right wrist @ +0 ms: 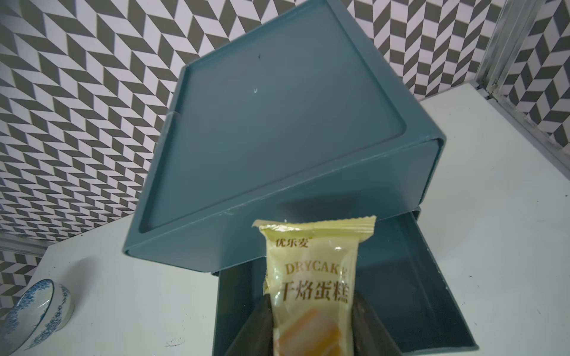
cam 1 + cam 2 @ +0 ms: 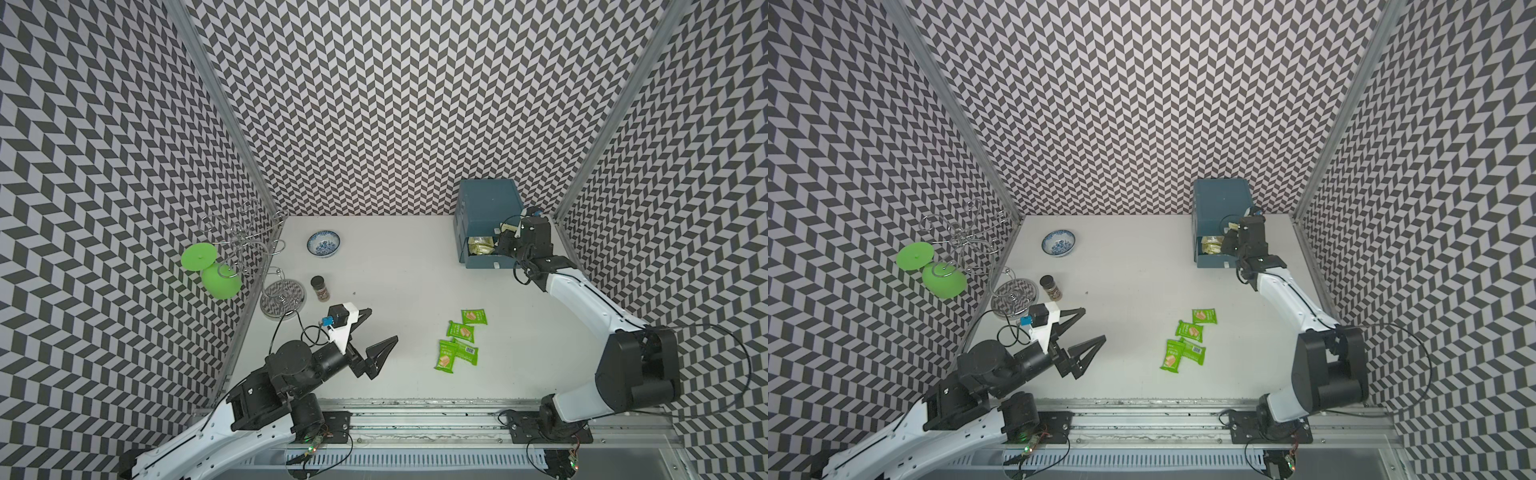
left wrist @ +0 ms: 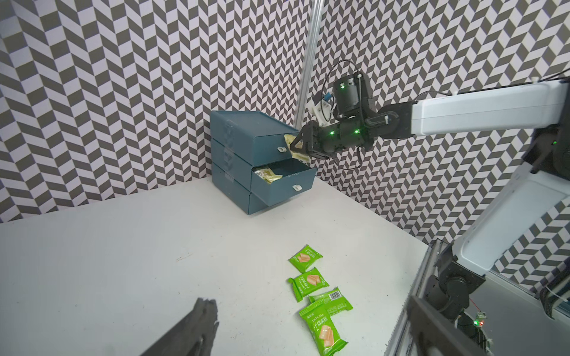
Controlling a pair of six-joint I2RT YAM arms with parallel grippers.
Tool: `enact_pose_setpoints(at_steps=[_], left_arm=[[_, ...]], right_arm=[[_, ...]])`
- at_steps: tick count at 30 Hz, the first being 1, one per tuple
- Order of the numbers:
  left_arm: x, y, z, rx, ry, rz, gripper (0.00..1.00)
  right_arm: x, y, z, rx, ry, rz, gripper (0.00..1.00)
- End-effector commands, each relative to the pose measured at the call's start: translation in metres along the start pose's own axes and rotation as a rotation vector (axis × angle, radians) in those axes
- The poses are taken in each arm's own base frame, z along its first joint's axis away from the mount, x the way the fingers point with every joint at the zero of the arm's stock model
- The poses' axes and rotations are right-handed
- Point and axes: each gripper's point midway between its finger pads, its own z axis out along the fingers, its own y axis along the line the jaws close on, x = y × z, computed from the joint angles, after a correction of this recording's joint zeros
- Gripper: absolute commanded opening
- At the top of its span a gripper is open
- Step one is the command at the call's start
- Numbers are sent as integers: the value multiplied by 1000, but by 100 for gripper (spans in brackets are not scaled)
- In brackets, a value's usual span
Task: Place the cookies into the drawer by color
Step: Place the cookie in the drawer.
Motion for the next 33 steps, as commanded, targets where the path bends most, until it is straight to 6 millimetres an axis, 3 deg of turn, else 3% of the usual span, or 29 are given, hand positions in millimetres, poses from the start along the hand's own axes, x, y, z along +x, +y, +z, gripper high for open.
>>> enact_pose_setpoints(at_steps=[1,9,17,24,33], left_arm=[[-8,-8,0,51,-27,20,100],[-8,-7,1,54,-26,18,100],[-7,-5,1,47,-27,16,100],[-8,-2,3,37,-28,13,99],[-8,1,3,31,-31,11,100]], right_arm=[[-4,6,12,-39,-30,32,39],[23,1,45,-18,75,21,39],[31,-1,54,-14,103,17,44],[29,1,44,-29,103,13,59],[-6,14,6,-79,15,18,66]])
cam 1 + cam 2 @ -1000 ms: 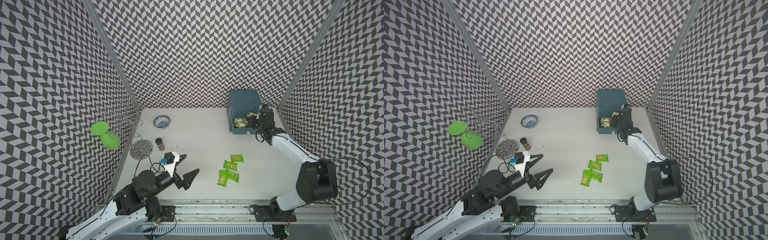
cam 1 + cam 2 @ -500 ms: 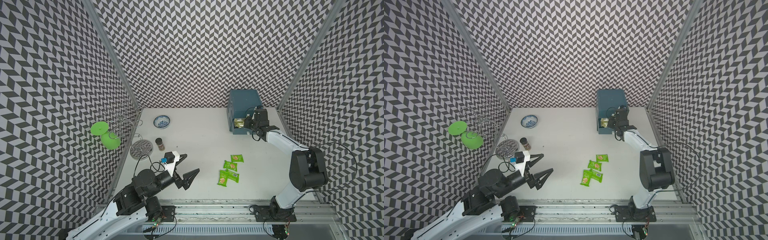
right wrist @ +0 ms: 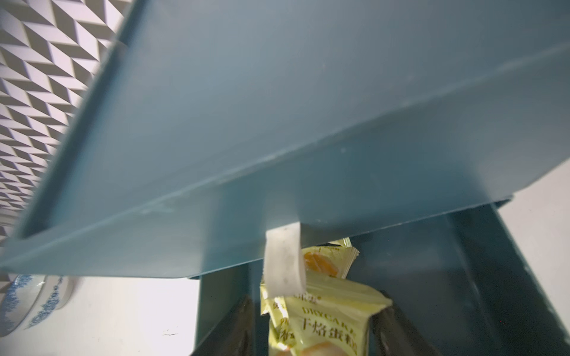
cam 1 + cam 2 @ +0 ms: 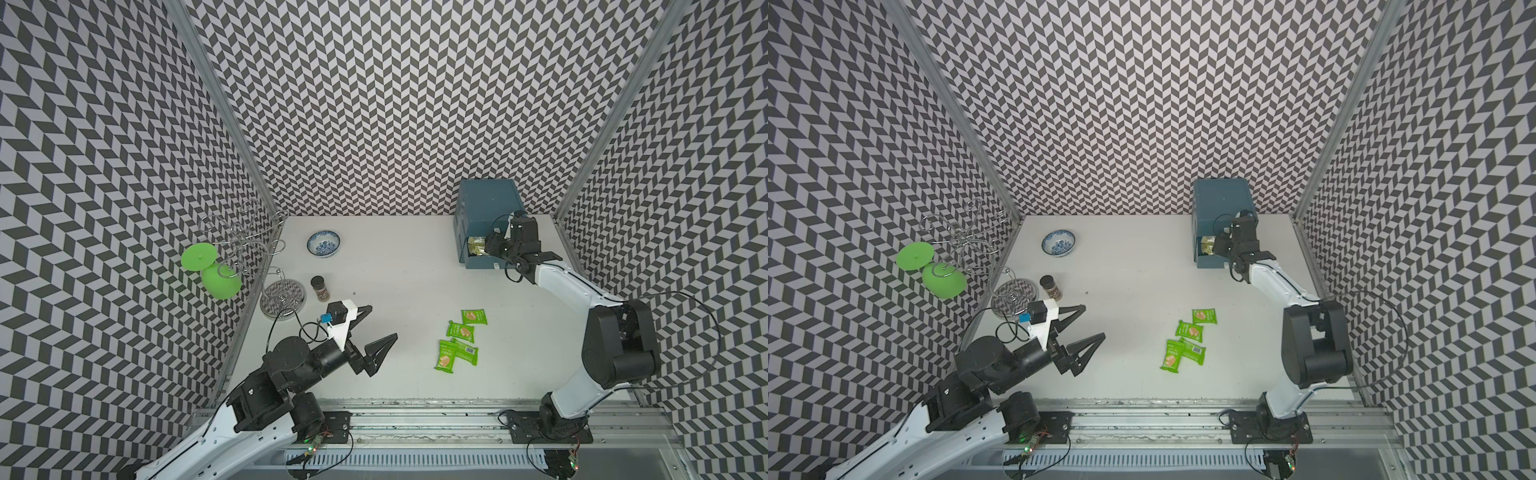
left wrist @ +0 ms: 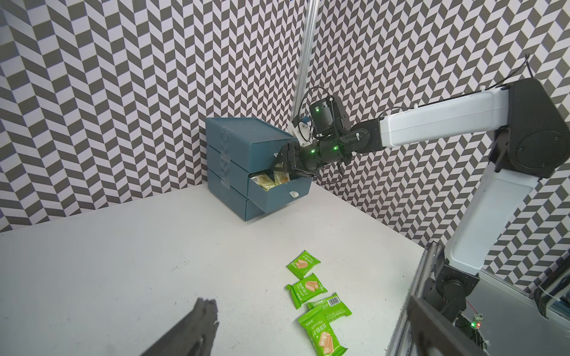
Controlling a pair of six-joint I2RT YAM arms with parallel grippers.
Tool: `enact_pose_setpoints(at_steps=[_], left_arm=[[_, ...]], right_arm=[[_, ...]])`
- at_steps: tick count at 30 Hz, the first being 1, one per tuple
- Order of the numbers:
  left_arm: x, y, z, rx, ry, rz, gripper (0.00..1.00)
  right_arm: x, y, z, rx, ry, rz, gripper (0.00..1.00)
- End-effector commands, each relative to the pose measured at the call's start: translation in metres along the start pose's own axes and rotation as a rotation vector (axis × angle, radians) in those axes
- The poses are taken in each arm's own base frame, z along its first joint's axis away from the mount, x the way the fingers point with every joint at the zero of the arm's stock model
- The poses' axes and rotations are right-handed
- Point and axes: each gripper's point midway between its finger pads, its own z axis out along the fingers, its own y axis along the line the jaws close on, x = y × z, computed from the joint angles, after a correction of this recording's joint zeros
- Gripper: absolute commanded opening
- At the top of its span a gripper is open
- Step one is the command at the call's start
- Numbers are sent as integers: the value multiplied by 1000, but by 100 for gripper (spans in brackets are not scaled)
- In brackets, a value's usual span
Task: Place the cookies into the drawer by color
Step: Place the cookie in the drawer, then close the drawer in the storage box.
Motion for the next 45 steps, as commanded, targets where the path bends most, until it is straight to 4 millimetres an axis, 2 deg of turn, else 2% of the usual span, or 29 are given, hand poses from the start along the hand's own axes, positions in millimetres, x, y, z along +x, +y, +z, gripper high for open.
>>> enact_pose_setpoints(at_steps=[1,5,9,13,18,23,28,32,39,45], left_arm=[[-3,-2,1,16,-18,6,99],[-4,-1,1,11,-20,6,99],[-4,-1,0,10,-22,5,100],[-5,-1,0,9,-24,4,99],[-5,0,-1,7,-27,4,99],[-5,0,0,6,-26,1,100],[-4,0,0,6,-24,1,100],[-4,0,0,3,-23,0,100],[-4,1,0,-1,-23,0,99],[-4,2,1,-3,-21,0,99]], right_arm=[[-31,12,-33,-46,-95,8,67],[-50,24,-69,-102,-161,15,69],[-57,31,-104,-172,-240,42,70],[-50,29,-131,-216,-286,99,70],[-27,23,-142,-260,-273,166,68],[9,17,-127,-286,-193,205,68],[40,2,-95,-253,-100,229,71],[55,-3,-71,-264,-28,246,73],[75,-8,-35,-285,116,247,69],[64,-21,-25,-232,66,238,62]])
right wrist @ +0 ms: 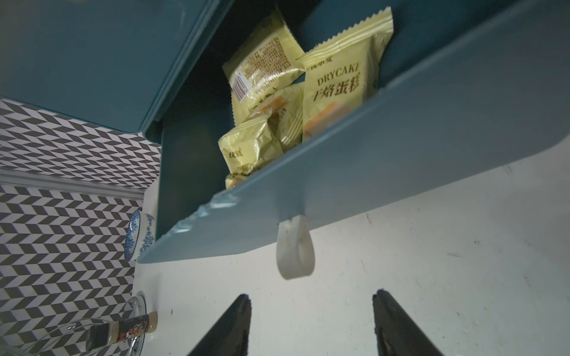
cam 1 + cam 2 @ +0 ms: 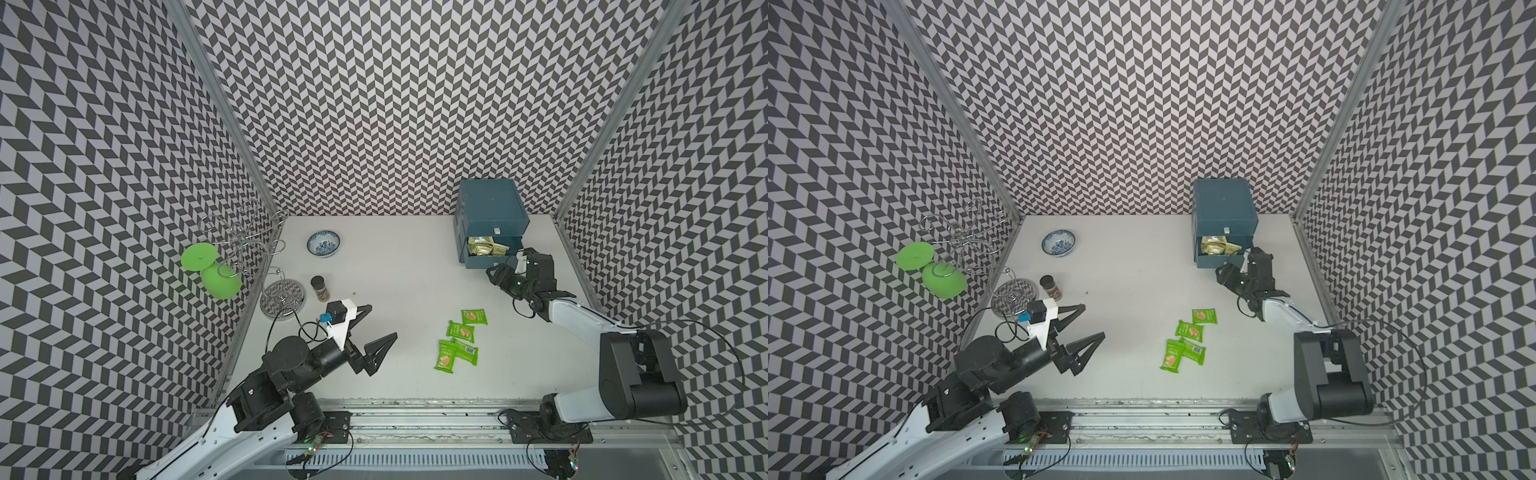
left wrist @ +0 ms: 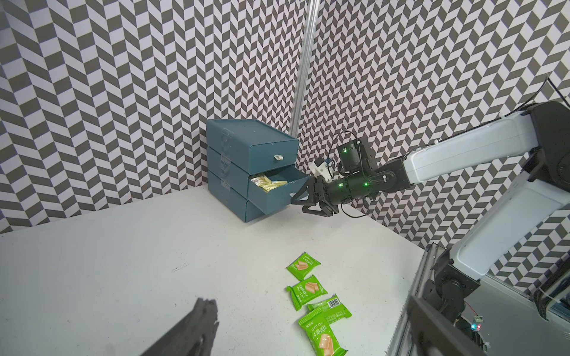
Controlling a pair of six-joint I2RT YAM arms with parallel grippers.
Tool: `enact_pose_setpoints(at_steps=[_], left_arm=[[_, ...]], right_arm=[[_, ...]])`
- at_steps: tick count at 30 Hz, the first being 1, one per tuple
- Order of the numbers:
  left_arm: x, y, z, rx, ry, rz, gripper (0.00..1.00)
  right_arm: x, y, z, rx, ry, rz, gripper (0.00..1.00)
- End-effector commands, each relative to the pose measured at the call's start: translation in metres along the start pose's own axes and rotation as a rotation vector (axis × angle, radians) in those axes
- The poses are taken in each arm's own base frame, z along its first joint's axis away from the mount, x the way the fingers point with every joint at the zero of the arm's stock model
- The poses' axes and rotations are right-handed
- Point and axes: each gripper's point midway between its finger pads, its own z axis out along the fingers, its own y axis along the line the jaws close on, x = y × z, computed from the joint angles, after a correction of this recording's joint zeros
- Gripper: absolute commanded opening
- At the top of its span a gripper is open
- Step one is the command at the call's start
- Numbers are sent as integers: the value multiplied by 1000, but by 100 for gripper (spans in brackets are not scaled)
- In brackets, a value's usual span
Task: Place the cookies into the drawer by color
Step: Close the drawer in the storage box.
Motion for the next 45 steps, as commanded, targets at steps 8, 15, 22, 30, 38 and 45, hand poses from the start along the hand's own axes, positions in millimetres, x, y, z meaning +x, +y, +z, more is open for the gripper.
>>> enact_pose_setpoints(at_steps=[8,15,22,30,38,45], left_arm=[[-2,2,1,-8,-14,0,99],[-1,3,2,-11,-12,0,100],[-1,3,2,-10,-11,1,100],[-2,3,2,-10,-11,0,99],[-1,4,3,-13,-8,0,99],[-1,4,3,-11,-8,0,99]], right_arm=[[-49,18,5,-49,-94,-58,50],[-48,18,14,-63,-69,-47,37],[-45,15,15,-56,-70,-44,28],[-52,17,15,-57,-82,-48,13],[-61,25,17,-74,-89,-50,1],[-69,32,21,-94,-94,-47,0]])
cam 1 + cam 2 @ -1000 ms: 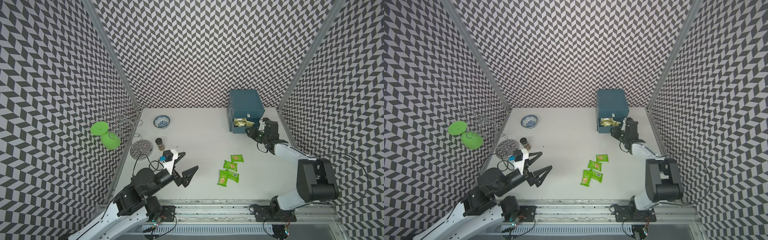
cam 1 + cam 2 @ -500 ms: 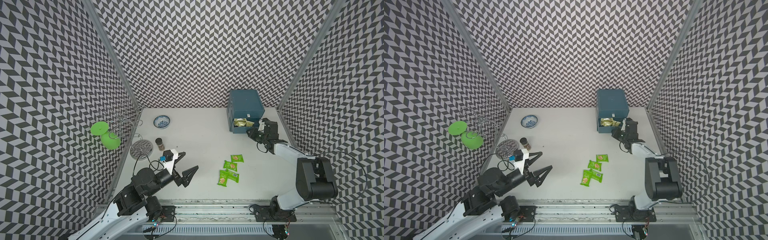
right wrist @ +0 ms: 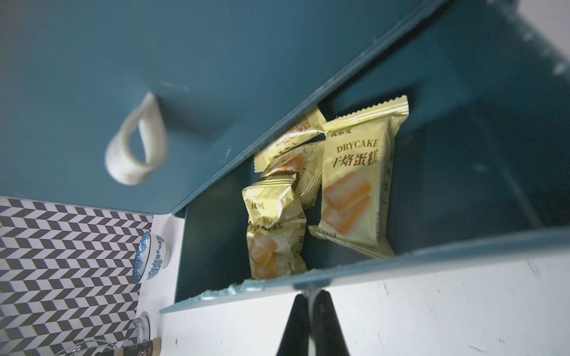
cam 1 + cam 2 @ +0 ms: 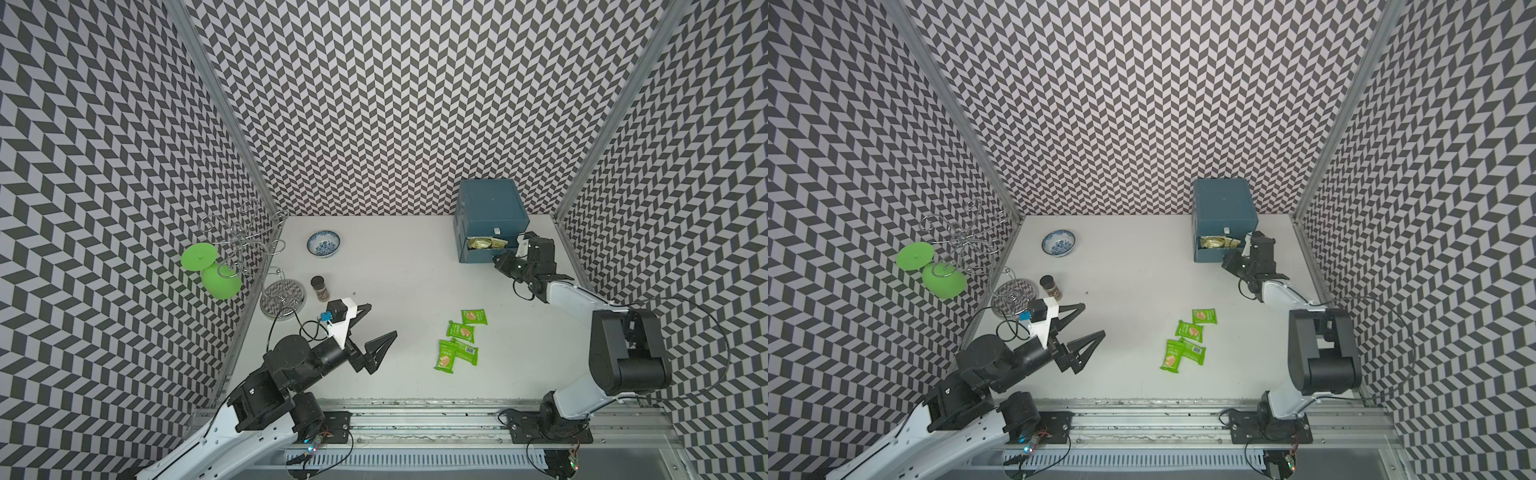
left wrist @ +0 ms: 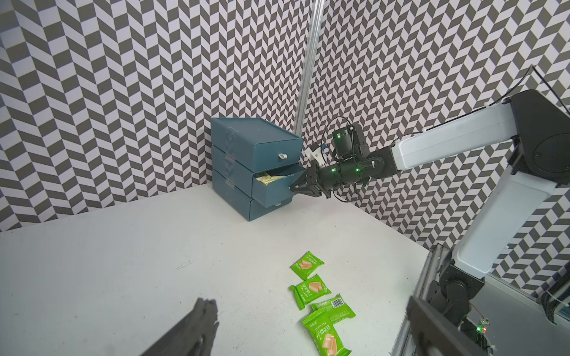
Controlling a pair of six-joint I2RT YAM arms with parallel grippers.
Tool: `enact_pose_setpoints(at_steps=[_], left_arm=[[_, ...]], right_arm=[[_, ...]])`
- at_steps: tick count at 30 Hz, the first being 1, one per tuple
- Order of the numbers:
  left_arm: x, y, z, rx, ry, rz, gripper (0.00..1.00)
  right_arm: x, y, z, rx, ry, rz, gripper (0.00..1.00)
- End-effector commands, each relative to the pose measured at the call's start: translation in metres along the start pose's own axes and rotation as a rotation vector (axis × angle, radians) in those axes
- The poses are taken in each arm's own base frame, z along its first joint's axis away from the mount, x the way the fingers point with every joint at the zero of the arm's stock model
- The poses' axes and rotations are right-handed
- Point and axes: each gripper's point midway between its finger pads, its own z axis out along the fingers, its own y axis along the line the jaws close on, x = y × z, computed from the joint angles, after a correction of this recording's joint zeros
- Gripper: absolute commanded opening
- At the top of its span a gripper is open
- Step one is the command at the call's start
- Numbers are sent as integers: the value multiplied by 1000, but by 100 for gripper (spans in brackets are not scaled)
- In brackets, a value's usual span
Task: Place the cookies into the drawer by color
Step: Close the drawer in the storage box.
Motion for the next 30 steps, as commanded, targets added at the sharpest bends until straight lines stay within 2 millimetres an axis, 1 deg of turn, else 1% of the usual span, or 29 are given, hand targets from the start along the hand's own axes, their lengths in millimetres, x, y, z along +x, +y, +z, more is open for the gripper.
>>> enact_pose_setpoints(at_steps=[1,12,24,30], left_arm=[[-2,0,1,4,-12,0,100],[-3,1,1,1,-16,1,99],[-2,2,2,0,-12,0,100],[-2,2,3,0,-10,0,100]], right_arm=[[-22,16,1,-53,-53,-20,0],[-29,13,18,-46,-47,1,0],[-39,15,28,-48,-60,15,0],[-47,17,32,-58,-75,46,2]])
